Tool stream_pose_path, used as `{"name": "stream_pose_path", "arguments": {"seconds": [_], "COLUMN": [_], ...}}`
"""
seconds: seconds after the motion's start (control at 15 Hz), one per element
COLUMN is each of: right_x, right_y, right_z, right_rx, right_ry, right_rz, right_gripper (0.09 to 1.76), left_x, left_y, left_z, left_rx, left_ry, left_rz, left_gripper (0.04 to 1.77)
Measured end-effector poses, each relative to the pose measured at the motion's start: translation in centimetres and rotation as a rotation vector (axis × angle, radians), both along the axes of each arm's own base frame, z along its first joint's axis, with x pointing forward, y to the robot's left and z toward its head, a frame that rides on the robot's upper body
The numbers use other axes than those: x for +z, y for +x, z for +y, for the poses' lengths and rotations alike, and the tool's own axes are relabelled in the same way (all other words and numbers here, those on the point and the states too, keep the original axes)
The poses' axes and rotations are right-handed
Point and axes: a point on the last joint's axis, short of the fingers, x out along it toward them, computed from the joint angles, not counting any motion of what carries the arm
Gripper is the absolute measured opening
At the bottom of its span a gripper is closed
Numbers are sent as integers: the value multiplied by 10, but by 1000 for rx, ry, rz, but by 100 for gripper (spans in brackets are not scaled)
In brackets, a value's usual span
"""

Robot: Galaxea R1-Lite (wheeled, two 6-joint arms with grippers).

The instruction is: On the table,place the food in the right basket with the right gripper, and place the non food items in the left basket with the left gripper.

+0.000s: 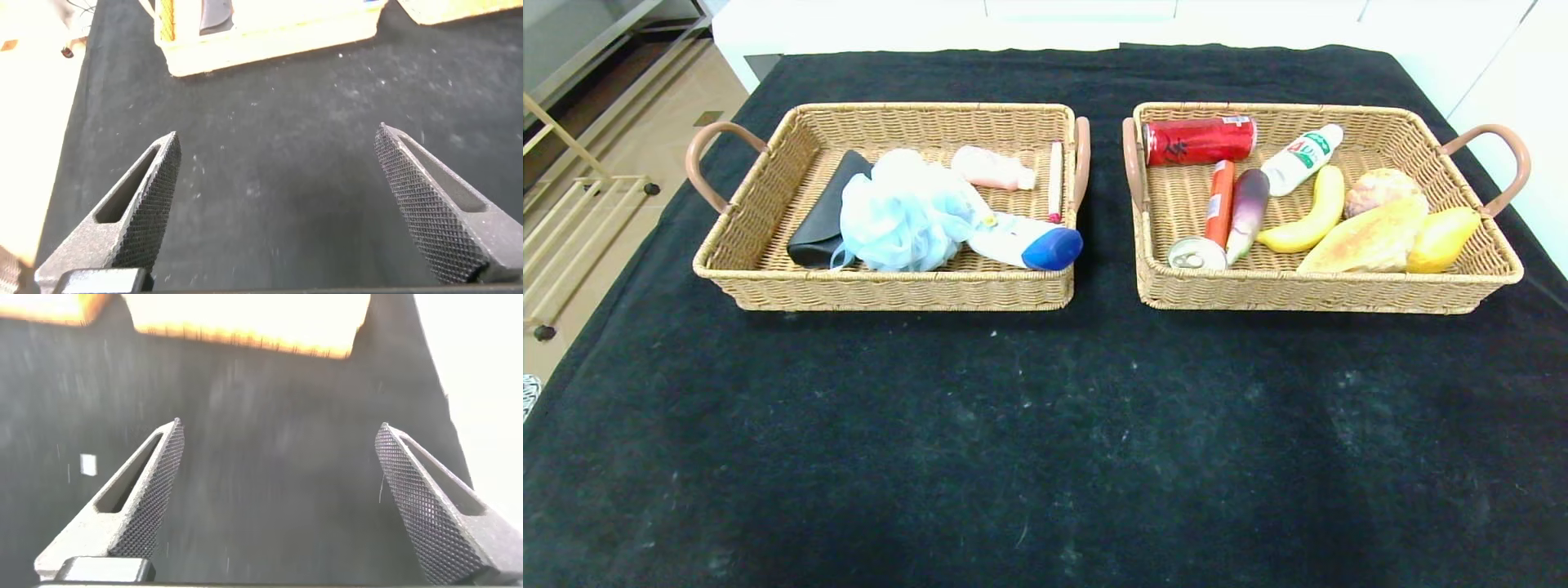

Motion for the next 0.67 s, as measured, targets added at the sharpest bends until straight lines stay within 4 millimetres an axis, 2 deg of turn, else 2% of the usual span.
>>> {"name": "stream_pose_path", "arguments": {"seconds": [0.13, 0.27, 0.67], "right_x": [-1, -13, -64], "right_y": [8, 20, 48], "right_z": [0, -1, -3], "right_rx": [-1, -29, -111], "right_ry": [7, -3, -76], "right_rz": [-101, -122, 9], "right_gripper": [171, 171, 171], "left_x": [-8, -18, -50], "left_y": [10, 19, 39], "left_z": [0, 0, 1], "left_rx": [7, 15, 34], "left_ry": [-8, -10, -10], "left_rz": [-12, -6, 91], "left_gripper": [172, 172, 172]}}
